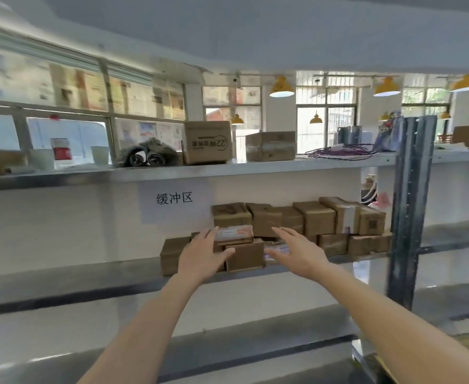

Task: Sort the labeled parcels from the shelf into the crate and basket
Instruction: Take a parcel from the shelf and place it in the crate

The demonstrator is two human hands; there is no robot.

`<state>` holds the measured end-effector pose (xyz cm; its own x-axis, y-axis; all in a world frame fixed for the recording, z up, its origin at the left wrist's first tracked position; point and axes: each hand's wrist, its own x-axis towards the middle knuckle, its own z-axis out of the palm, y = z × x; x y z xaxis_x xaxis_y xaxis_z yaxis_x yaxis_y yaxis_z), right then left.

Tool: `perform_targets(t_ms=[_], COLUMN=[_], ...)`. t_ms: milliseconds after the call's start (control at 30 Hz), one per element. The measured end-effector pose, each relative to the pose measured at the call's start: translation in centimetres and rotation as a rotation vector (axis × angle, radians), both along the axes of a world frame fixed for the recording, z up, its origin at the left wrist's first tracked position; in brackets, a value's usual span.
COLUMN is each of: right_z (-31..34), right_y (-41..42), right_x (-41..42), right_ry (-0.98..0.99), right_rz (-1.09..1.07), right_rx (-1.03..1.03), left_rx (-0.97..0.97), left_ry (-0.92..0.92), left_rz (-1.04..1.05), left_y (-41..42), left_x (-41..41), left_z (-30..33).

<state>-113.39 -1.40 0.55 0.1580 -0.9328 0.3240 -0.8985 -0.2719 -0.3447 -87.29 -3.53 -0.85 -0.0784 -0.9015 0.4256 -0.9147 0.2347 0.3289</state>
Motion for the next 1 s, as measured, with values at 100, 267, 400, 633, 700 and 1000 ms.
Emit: perform_targets(t_ms=[100, 267, 400, 633, 700, 1000], right_z=[-0.2, -1.1, -2.7, -5.8, -6.6, -8.6], right_y=[-1.5, -5.7, -9.8, -19.5, -21.9, -28.0], right_x=[4.7, 10.9, 16.1, 24.2, 25.2, 28.4], right_ry=[0.018, 0.030, -0.012, 0.029, 0.094, 0.255], right_rz=[0.067, 0.119, 0.226, 0.331, 0.321, 0.269], right_rx=[0.007, 0.061, 0.090, 0.151, 0.166, 0.211], left_rx=[0.019, 0.049, 0.099, 0.169, 0.197, 0.259], left_ry=[0.034, 0.098, 0.156, 0.218, 0.232, 0.259], left_rz=[0.056, 0.105, 0.168, 0.250, 0.280, 0.274], left_y=[-0.2, -2.4, -5.4, -13.1, -15.0, -21.2], left_x=[5.1, 11.1, 14.5, 19.3, 20.2, 22.0], left_z=[-0.7, -2.2, -4.2, -7.3, -8.0, -10.2])
